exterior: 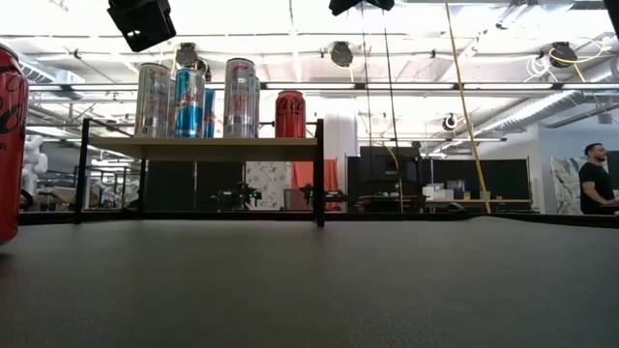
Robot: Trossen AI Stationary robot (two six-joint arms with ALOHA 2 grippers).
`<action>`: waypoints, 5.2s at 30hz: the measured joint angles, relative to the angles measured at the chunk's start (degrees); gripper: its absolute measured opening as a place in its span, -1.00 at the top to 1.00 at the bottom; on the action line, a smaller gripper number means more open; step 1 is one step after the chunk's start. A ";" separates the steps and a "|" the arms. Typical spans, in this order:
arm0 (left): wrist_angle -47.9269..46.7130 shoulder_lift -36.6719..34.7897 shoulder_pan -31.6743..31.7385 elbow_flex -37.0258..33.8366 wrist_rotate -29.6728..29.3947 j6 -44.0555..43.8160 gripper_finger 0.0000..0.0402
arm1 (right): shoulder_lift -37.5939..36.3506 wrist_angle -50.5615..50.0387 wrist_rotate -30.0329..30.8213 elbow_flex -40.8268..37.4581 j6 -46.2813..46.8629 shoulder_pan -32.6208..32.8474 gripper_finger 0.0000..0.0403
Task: Place canned beverage on shelf
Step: Put the red black soda can on the shelf aligned with the red black soda can
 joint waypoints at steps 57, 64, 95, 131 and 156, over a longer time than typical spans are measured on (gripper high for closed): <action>-7.56 -0.01 -5.31 0.00 -24.81 -17.35 -0.67 | 0.02 0.02 0.00 0.00 0.00 0.00 0.83; -10.98 -0.01 -10.76 0.00 -21.45 -26.62 -0.95 | 0.02 0.00 0.00 0.00 0.00 0.00 0.83; -8.90 14.88 -23.44 0.00 -12.75 -43.29 -0.98 | 0.02 0.02 0.00 0.00 0.00 0.00 0.83; -8.38 21.24 -22.47 0.07 -10.93 -44.77 -0.41 | 0.02 0.02 0.00 0.00 0.00 0.00 0.83; -9.43 21.19 -21.33 0.06 -12.64 -38.86 -0.44 | 0.02 0.02 0.00 0.00 0.00 0.00 0.83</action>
